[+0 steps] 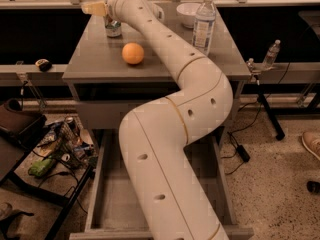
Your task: Pick 7up can from middle drawer and place on counter
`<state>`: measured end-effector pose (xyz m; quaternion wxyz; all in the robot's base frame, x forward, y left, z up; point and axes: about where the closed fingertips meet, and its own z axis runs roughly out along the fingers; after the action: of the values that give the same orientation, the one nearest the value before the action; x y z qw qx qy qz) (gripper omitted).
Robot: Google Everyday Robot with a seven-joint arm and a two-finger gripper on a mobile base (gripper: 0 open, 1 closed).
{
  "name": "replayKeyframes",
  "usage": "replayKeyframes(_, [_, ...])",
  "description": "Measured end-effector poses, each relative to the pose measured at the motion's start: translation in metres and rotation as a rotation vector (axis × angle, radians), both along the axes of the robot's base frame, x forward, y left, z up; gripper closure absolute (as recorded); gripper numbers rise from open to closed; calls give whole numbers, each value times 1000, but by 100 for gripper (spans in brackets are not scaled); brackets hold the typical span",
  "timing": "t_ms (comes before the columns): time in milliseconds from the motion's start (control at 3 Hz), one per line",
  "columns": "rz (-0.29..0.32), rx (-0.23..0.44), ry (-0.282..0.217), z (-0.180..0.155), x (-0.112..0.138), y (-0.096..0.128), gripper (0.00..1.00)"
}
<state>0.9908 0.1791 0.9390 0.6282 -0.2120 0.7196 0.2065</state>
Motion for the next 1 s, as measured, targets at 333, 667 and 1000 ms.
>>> replayKeyframes(333, [41,-22,-34,21,-10,-12,0])
replayKeyframes(667, [104,-122,-82,63,-44,-55,0])
replayKeyframes(1000, [106,-220,-143,107,-86,-106,0])
